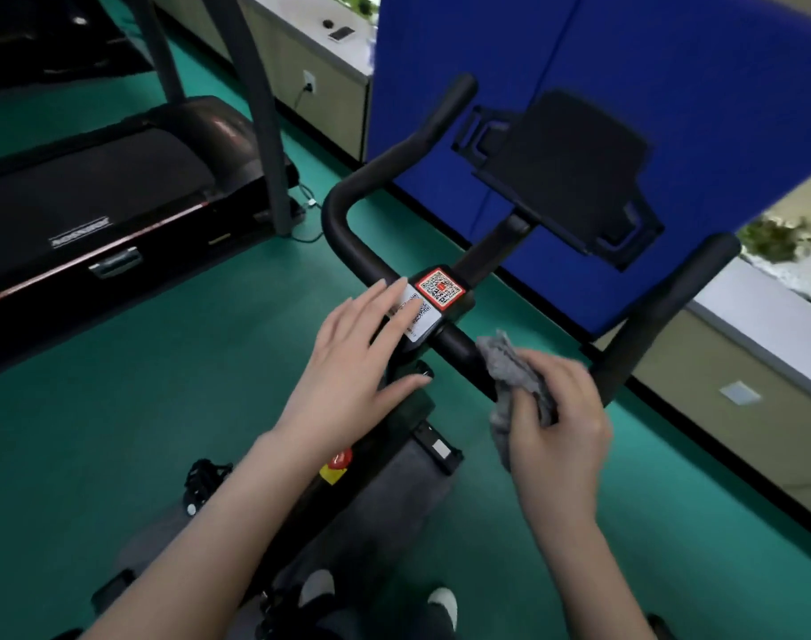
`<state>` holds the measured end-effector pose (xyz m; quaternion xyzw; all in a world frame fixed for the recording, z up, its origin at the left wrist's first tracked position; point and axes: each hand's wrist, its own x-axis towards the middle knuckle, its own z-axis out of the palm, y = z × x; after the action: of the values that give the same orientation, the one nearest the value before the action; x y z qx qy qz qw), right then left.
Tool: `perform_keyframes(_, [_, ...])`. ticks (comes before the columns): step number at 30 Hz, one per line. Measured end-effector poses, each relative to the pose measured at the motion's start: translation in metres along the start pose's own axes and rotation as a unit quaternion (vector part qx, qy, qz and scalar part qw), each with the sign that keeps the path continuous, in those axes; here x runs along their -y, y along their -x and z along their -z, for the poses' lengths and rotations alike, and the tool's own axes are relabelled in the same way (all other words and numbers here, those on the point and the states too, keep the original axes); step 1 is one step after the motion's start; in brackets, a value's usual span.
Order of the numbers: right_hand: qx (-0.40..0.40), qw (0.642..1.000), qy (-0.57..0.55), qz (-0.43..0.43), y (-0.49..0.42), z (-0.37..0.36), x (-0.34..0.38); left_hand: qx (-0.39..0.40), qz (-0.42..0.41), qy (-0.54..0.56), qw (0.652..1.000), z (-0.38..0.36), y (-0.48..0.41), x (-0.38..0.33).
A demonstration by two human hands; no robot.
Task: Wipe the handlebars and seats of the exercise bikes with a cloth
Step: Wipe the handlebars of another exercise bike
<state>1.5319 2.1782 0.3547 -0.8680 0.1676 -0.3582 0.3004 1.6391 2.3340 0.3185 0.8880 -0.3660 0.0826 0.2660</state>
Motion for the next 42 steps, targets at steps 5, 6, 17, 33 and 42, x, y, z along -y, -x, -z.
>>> perform_keyframes(5, [0.074,0.994,0.076,0.016,-0.040,-0.031,0.004,0.010,-0.026,0.038,0.999,-0.014,-0.024,0.003])
perform_keyframes(6, [0.111,0.990,0.085,0.011,-0.044,-0.036,0.003,0.001,-0.026,0.048,0.999,-0.016,-0.024,0.003])
perform_keyframes(17, [0.220,0.960,0.169,-0.023,-0.035,0.001,-0.020,-0.025,-0.058,0.052,0.997,-0.027,-0.037,0.001])
perform_keyframes(33, [0.190,0.960,0.192,0.078,-0.026,0.008,-0.024,-0.009,-0.087,0.041,0.995,-0.030,-0.042,0.000])
perform_keyframes(42, [0.162,0.979,0.117,0.050,-0.017,0.016,-0.029,-0.020,-0.092,0.043,0.995,-0.031,-0.042,-0.001])
